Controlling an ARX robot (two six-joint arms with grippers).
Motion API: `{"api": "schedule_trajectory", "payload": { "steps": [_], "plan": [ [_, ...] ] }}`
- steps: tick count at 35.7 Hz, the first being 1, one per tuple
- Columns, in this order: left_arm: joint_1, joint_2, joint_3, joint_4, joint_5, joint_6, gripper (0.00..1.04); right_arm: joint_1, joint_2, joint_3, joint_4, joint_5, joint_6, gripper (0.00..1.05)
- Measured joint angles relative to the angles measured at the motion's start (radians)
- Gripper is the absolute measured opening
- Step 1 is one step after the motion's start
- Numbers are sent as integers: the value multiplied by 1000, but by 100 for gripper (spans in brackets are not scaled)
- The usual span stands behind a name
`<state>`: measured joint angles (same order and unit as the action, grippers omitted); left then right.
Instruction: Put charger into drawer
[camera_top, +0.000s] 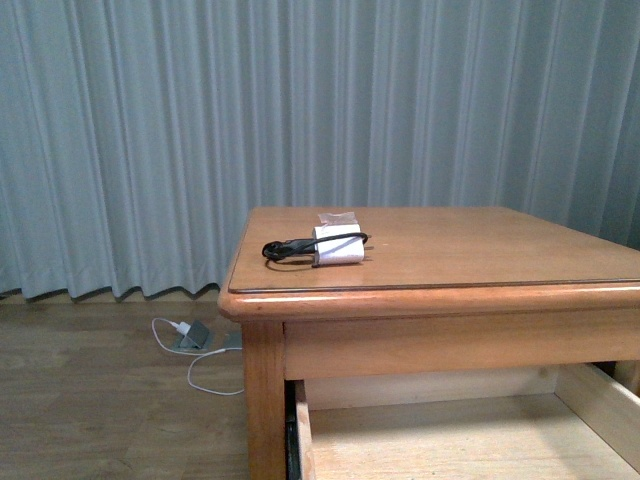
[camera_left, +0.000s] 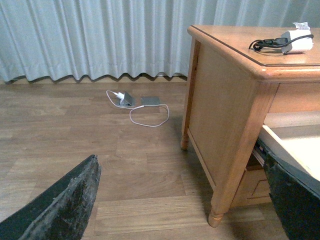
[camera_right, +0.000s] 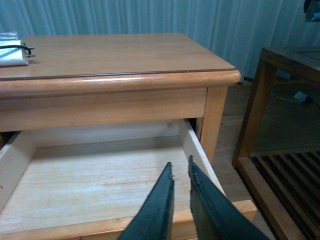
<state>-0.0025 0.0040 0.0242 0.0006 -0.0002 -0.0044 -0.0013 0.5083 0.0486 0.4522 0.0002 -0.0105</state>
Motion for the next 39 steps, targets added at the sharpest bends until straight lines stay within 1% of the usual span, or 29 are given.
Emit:
{"api": "schedule_trajectory", "payload": {
  "steps": [1, 7, 14, 16, 19, 20, 21, 23, 24, 25, 26, 27, 31, 32, 34, 39],
  "plan": [
    [0, 0, 0, 0, 0, 0, 98, 0, -19, -3, -13, 0, -2, 1],
    [0, 0, 0, 0, 0, 0, 98, 0, -39, -8, -21, 0, 0, 31],
    [0, 0, 0, 0, 0, 0, 98, 0, -39, -9, -21, 0, 0, 61],
    [0, 0, 0, 0, 0, 0, 98, 0, -39, -9, -21, 0, 0, 68],
    [0, 0, 0, 0, -2, 0, 98, 0, -39, -9, -21, 0, 0, 83],
    [-13, 5, 0, 4, -40, -17, 98, 0, -39, -9, -21, 0, 0, 86],
    [-48, 26, 0, 28, -154, -43, 98, 0, -39, -9, -21, -1, 0, 92],
    [-107, 73, 0, 79, -306, -101, 98, 0, -39, -9, -21, 0, 1, 97],
    [-143, 117, 1, 121, -390, -114, 98, 0, -39, -9, -21, 0, 2, 97],
    [-161, 148, 2, 151, -427, -120, 98, 0, -39, -9, -21, 0, 2, 96],
    [-173, 181, 4, 179, -445, -126, 98, 0, -39, -9, -21, 0, 2, 95],
    [-179, 233, 12, 219, -444, -129, 98, 0, -39, -9, -21, -1, 1, 95],
    [-160, 407, 67, 332, -375, -130, 98, 0, -39, -9, -22, 0, 2, 96],
    [-149, 466, 95, 363, -335, -129, 98, 0, -39, -9, -22, 0, 2, 96],
    [-137, 566, 147, 415, -287, -125, 98, 0, -39, -9, -22, 0, 2, 96],
    [-130, 795, 286, 496, -188, -113, 98, 0, -39, -9, -22, -1, 2, 96]
  ]
}}
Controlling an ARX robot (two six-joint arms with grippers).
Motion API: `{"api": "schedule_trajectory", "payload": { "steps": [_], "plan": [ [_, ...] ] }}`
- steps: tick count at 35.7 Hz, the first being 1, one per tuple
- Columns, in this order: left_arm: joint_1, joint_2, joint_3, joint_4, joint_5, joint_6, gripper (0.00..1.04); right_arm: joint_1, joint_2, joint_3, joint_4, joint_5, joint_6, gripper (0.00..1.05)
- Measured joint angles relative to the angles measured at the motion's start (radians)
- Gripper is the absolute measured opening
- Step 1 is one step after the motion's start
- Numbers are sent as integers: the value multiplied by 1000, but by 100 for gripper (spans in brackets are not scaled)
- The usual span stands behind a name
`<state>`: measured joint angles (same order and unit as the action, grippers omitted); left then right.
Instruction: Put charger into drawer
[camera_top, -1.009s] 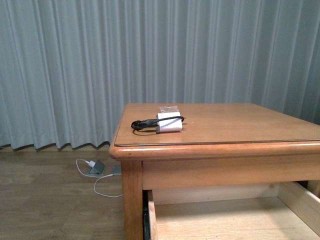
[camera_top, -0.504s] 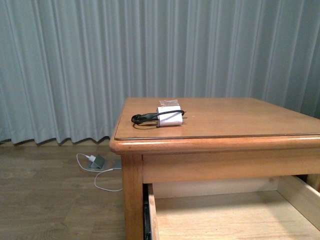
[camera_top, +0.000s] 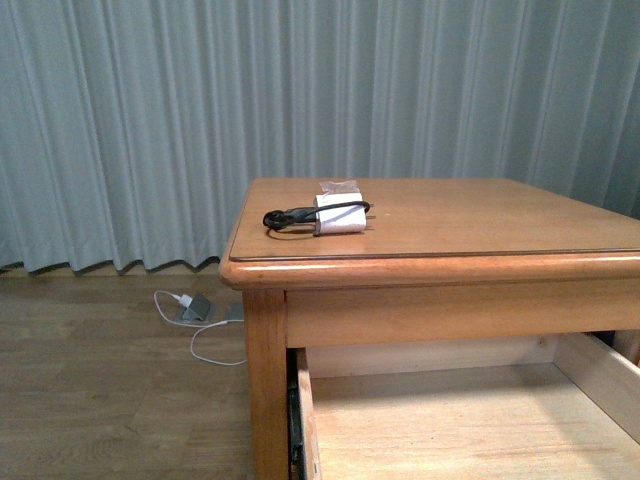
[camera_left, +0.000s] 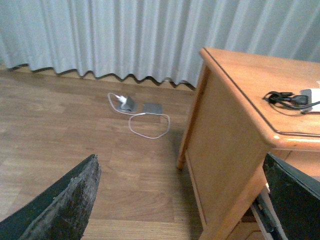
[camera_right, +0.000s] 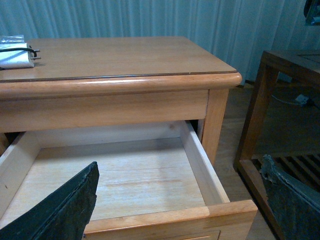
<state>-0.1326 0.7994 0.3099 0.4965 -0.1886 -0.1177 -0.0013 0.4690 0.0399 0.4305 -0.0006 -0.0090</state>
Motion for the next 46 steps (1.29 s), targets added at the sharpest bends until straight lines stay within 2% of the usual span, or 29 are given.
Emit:
{"api": "schedule_trajectory", "payload": {
  "steps": [3, 13, 23, 37, 46],
  "plan": [
    [-10, 121, 88, 19, 55, 25, 98, 0, 0, 0, 0, 0, 0, 96],
    [-86, 637, 556, 28, 284, 169, 98, 0, 0, 0, 0, 0, 0, 96],
    [-151, 978, 907, -30, 409, 298, 98, 0, 0, 0, 0, 0, 0, 96],
    [-171, 1165, 1096, -127, 545, 354, 98, 0, 0, 0, 0, 0, 0, 96],
    [-193, 1243, 1166, -145, 550, 393, 98, 0, 0, 0, 0, 0, 0, 96]
  ]
}}
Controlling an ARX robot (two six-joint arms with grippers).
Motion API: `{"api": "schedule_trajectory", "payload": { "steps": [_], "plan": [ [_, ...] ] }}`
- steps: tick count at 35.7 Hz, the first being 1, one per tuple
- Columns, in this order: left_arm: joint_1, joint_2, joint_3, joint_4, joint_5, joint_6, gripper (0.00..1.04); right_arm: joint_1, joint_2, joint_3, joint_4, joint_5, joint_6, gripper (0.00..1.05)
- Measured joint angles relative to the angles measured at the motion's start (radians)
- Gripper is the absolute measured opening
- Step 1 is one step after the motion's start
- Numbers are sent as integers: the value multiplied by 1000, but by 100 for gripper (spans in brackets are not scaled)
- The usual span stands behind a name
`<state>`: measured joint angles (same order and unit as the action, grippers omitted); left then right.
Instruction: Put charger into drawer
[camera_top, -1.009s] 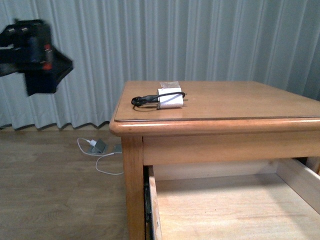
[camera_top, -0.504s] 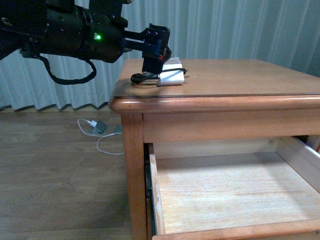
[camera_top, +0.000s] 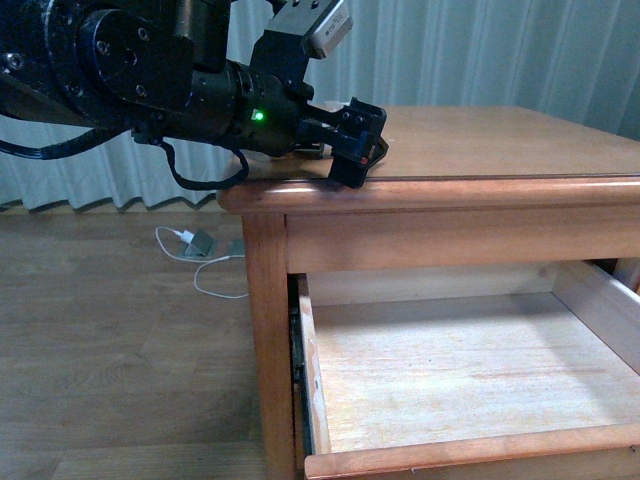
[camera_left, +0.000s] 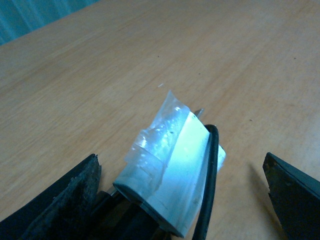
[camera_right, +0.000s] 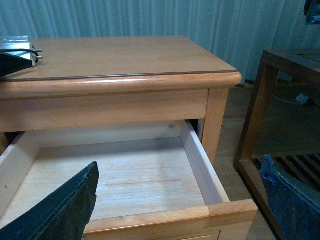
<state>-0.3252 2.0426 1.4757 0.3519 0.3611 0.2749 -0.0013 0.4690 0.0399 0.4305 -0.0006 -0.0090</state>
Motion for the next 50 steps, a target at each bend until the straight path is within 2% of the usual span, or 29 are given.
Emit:
{"api": "schedule_trajectory", "payload": {
  "steps": [3, 14, 17, 28, 42, 48, 50],
  "plan": [
    [0, 15, 16, -1, -15, 3, 97, 0, 0, 0, 0, 0, 0, 96],
    [4, 14, 2, 23, -43, -3, 38, 0, 0, 0, 0, 0, 0, 96],
    [4, -4, -32, 49, -38, -26, 26, 0, 0, 0, 0, 0, 0, 96],
    [-31, -150, -195, 152, 13, -94, 23, 0, 0, 0, 0, 0, 0, 96],
    [-197, -311, -381, 218, 81, -107, 23, 0, 0, 0, 0, 0, 0, 96],
    [-245, -272, -391, 208, 51, -91, 23, 0, 0, 0, 0, 0, 0, 96],
    [-251, -244, -390, 204, 23, -82, 29, 0, 0, 0, 0, 0, 0, 96]
  ]
}}
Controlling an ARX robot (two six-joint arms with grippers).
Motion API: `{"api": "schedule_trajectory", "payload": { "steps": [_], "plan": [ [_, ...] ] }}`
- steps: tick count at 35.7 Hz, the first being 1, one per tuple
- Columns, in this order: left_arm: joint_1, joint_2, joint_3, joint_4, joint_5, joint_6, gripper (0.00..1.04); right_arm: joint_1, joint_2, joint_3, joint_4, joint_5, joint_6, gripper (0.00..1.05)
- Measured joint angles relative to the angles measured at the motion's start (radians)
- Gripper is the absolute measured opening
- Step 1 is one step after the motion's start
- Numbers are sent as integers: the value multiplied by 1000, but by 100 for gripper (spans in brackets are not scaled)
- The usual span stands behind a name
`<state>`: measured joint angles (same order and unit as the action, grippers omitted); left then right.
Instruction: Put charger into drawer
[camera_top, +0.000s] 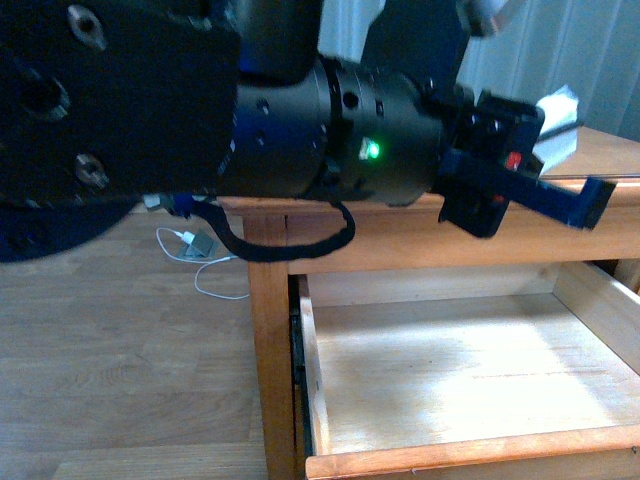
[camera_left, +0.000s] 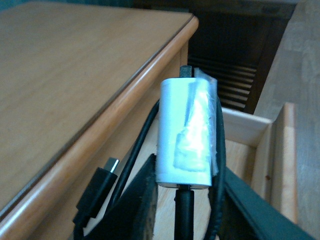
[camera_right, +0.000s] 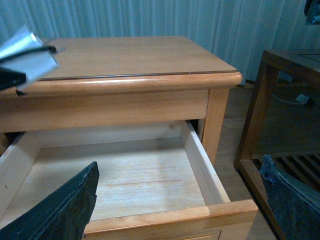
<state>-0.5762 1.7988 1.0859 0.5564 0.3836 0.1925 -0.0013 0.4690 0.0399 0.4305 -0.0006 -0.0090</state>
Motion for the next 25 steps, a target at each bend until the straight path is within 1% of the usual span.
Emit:
{"api": "schedule_trajectory", "payload": {
  "steps": [1, 5, 6, 8, 9, 12, 16, 19, 22, 25],
  "plan": [
    [-1, 17, 0, 1, -18, 2, 35, 0, 0, 0, 0, 0, 0, 96],
    [-1, 59, 4, 32, -97, -1, 49, 0, 0, 0, 0, 0, 0, 96],
    [0, 71, 8, 42, -151, -2, 56, 0, 0, 0, 0, 0, 0, 96],
    [2, 75, 11, 57, -194, -5, 64, 0, 0, 0, 0, 0, 0, 96],
    [4, 75, 12, 63, -215, -9, 67, 0, 0, 0, 0, 0, 0, 96],
    [16, 60, 17, 73, -295, -25, 83, 0, 0, 0, 0, 0, 0, 96],
    [45, 8, 6, 72, -360, -53, 100, 0, 0, 0, 0, 0, 0, 96],
    [83, -86, -50, 71, -401, -78, 98, 0, 0, 0, 0, 0, 0, 96],
    [113, -179, -111, 65, -413, -91, 98, 0, 0, 0, 0, 0, 0, 96],
    [151, -316, -206, 42, -448, -106, 98, 0, 0, 0, 0, 0, 0, 96]
  ]
}}
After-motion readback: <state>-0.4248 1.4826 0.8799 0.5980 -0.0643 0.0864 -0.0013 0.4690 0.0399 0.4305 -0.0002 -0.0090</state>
